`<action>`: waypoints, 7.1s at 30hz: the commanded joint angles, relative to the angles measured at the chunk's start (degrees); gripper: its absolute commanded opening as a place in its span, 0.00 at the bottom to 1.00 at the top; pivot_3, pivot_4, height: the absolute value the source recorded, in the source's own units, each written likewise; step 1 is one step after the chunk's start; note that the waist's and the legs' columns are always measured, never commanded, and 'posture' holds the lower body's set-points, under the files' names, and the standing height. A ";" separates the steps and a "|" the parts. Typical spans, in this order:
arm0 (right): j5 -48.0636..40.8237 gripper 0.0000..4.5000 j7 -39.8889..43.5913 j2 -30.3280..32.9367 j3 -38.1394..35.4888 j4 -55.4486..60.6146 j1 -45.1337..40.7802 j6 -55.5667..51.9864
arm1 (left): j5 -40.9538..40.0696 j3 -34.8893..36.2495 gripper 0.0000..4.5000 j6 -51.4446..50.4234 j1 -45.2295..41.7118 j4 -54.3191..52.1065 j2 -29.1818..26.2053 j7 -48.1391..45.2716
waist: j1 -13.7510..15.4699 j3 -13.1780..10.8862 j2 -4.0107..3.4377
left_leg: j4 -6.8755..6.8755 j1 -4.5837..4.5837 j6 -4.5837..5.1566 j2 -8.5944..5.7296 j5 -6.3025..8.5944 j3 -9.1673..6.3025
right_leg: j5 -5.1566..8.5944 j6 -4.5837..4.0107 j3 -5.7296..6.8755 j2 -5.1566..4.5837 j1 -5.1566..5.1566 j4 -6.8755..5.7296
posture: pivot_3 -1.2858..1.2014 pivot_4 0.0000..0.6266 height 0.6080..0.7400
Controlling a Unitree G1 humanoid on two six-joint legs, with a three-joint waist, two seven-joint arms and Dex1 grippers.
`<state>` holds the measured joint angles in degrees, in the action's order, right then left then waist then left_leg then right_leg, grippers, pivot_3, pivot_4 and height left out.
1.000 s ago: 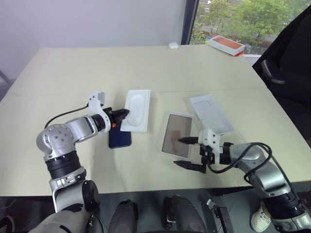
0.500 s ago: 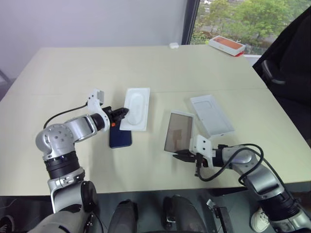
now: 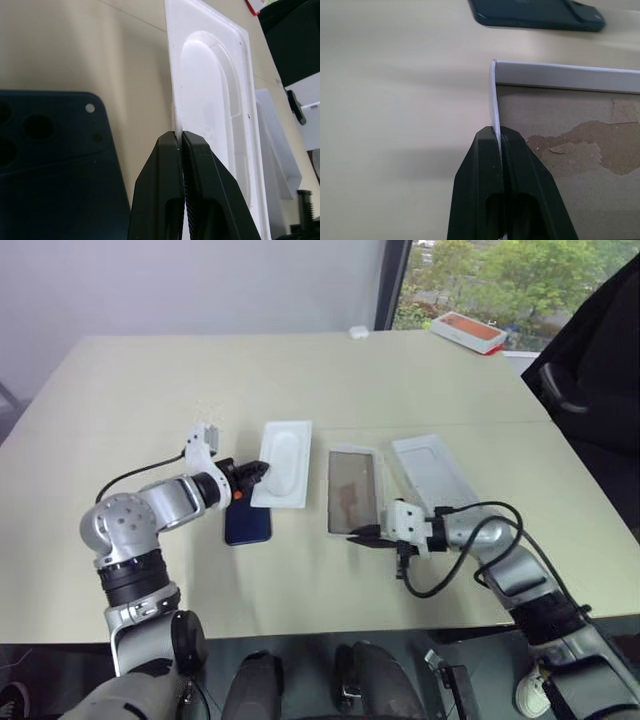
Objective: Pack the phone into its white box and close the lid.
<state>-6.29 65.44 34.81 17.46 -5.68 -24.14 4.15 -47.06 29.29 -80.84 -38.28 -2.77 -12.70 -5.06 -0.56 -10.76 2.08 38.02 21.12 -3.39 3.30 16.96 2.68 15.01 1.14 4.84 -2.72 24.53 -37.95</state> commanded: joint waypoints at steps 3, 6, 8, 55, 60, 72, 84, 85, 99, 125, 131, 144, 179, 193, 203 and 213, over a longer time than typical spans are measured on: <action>1.71 0.01 3.18 -0.70 1.21 -5.32 -2.15 7.63 | -1.05 0.85 0.00 -1.75 -1.56 -2.28 -0.26 0.96 | -0.03 0.00 0.00 | 0.00 0.03 -0.07 -0.01 -0.04 0.00 | 0.00 0.00 0.02 -0.03 0.01 0.02 | 0.52 0.24 1.00; 2.92 0.01 3.48 -1.17 1.61 -8.13 -3.03 9.31 | -1.24 0.67 0.00 -2.77 -1.77 -3.41 0.44 1.49 | -0.09 0.00 0.00 | 0.00 0.04 -0.12 0.00 -0.06 -0.03 | -0.01 0.00 0.04 -0.02 0.02 0.02 | 0.52 0.24 1.00; 1.71 0.07 4.34 -1.58 1.09 -8.93 -3.82 7.10 | -1.30 1.53 0.00 -3.20 -2.38 -3.84 1.67 2.68 | -0.11 0.00 0.00 | 0.01 0.01 -0.13 0.00 -0.07 -0.02 | -0.01 -0.01 0.03 -0.03 0.02 -0.01 | 0.52 0.24 1.00; -17.27 0.62 4.82 2.60 -22.10 -3.59 1.23 -9.23 | 9.28 -11.22 0.00 3.92 4.11 -7.48 23.66 12.06 | 1.30 -0.01 -0.02 | 0.06 0.19 0.00 -0.30 -0.04 -0.19 | -0.11 0.13 0.10 -0.16 0.03 0.09 | 0.52 0.24 1.00; -16.99 0.62 4.44 2.43 -21.82 -3.55 1.31 -9.02 | 9.37 -12.39 0.00 3.80 4.46 -7.06 23.61 12.06 | 1.34 -0.01 -0.02 | 0.06 0.19 0.00 -0.31 -0.04 -0.20 | -0.11 0.13 0.10 -0.18 0.03 0.09 | 0.52 0.24 1.00; -16.04 0.63 3.58 1.36 -20.91 -4.18 0.58 -8.08 | 8.65 -13.24 0.53 4.56 3.20 -7.62 23.38 11.16 | 1.26 -0.01 -0.03 | 0.07 0.19 0.00 -0.32 -0.04 -0.21 | -0.11 0.14 0.10 -0.17 0.03 0.08 | 0.52 0.24 1.00; -16.96 0.63 1.72 -0.26 -20.86 -3.59 -0.51 -11.76 | 3.81 -11.10 0.53 3.04 1.17 -13.65 15.48 5.25 | 1.14 -0.01 -0.04 | 0.06 0.17 0.00 -0.30 -0.04 -0.22 | -0.11 0.14 0.10 -0.16 0.03 0.07 | 0.52 0.24 1.00; -17.30 0.63 0.99 -0.58 -20.74 -2.48 -0.69 -13.22 | 3.15 -11.39 0.53 3.71 1.93 -14.64 13.34 3.10 | 1.15 -0.01 -0.04 | 0.06 0.17 -0.01 -0.30 -0.04 -0.22 | -0.11 0.13 0.10 -0.16 0.03 0.06 | 0.52 0.24 1.00; -5.15 0.01 -18.01 -7.66 -9.91 7.63 -2.93 -22.46 | 8.59 -15.27 0.55 39.12 25.15 -18.46 -17.73 -36.20 | 0.20 -0.07 -0.18 | 0.06 0.21 -0.09 -0.29 -0.09 -0.22 | -0.11 0.11 0.09 -0.21 0.08 0.01 | 0.52 0.24 1.00; 15.69 0.01 -17.57 -3.78 2.31 -9.11 -9.14 -2.25 | 14.31 -18.76 0.55 50.57 26.90 -16.51 -17.06 -33.65 | -0.05 -0.07 -0.18 | 0.07 0.20 0.11 -0.26 0.02 -0.21 | -0.11 0.11 0.10 -0.18 0.10 0.00 | 0.52 0.24 1.00; 15.63 0.01 -18.43 -5.23 0.90 -11.59 -11.27 -1.33 | 13.83 -19.36 0.55 50.16 26.14 -16.59 -16.33 -33.09 | -0.06 -0.07 -0.18 | 0.09 0.19 0.11 -0.26 0.01 -0.21 | -0.12 0.11 0.10 -0.18 0.10 -0.02 | 0.52 0.24 1.00; 14.14 0.01 -17.54 -6.59 0.49 -10.25 -9.53 -2.51 | 13.45 -17.44 0.55 49.89 25.53 -14.06 -18.68 -34.10 | -0.11 -0.07 -0.19 | 0.10 0.16 0.12 -0.24 0.01 -0.22 | -0.12 0.11 0.10 -0.16 0.09 -0.05 | 0.52 0.24 1.00; 15.99 0.01 -19.06 -17.75 7.30 -8.43 -19.05 -6.73 | -4.41 -6.06 0.55 4.44 6.77 19.78 -29.53 -32.77 | -0.38 -0.11 -0.22 | 0.09 0.25 0.10 -0.16 0.01 -0.22 | -0.14 0.08 0.13 -0.13 0.21 -0.13 | 0.52 0.24 1.00; 18.21 0.01 -15.89 -25.05 9.74 -13.72 -22.77 -18.51 | 0.66 -11.56 0.55 5.01 3.58 26.37 -25.66 -34.29 | -0.38 -0.11 -0.22 | 0.10 0.26 0.07 -0.23 -0.01 -0.21 | -0.14 0.07 0.11 -0.20 0.23 -0.19 | 0.52 0.24 1.00; 20.80 0.01 -18.05 -27.54 11.02 -18.22 -24.34 -20.50 | 2.94 -14.24 0.55 4.05 3.74 27.64 -23.39 -35.87 | -0.22 -0.08 -0.23 | 0.16 0.24 0.07 -0.30 -0.01 -0.21 | -0.14 0.08 0.12 -0.30 0.19 -0.24 | 0.52 0.24 1.00; 21.96 0.01 -18.68 -27.16 11.37 -17.69 -23.53 -19.47 | 5.30 -15.43 0.55 3.72 5.65 26.62 -23.28 -36.25 | -0.30 -0.05 -0.24 | 0.18 0.18 0.08 -0.41 -0.01 -0.24 | -0.17 0.12 0.12 -0.55 0.13 -0.26 | 0.52 0.24 1.00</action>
<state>15.17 47.01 7.84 28.13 -23.99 -47.51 -16.02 -42.83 16.39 -75.52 -34.23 23.57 -36.45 -41.23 -0.86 -10.81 1.85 38.20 21.30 -3.32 2.88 16.95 2.43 14.85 1.27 4.96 -3.27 24.65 -38.20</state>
